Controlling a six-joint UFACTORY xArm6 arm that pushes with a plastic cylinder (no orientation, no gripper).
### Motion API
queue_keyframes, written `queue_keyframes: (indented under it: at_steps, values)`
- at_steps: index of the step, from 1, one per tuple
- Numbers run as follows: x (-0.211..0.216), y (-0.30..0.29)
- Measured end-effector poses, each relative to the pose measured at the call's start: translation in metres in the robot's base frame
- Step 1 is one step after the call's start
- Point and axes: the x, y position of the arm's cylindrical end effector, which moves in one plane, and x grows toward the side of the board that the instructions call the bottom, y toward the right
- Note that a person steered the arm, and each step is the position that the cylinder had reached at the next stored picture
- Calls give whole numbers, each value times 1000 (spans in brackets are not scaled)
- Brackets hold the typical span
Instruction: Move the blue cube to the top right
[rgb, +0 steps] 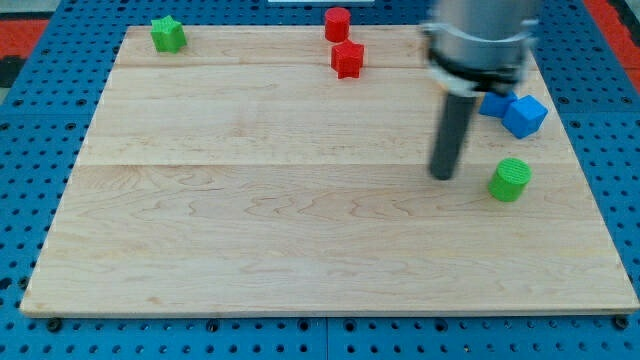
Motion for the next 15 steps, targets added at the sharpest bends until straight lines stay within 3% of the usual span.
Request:
queue_keyframes:
  at_steps: [1,2,3,4,5,6,8,10,12,13,15]
  values:
    - [-8,98]
    - [-42,146]
    - [-81,147]
    - [-110,97]
    - [-113,22]
    - [-99,-5]
    - [-98,56]
    - [-35,45]
    - [-18,73]
    - [-43,126]
    - [-110,143]
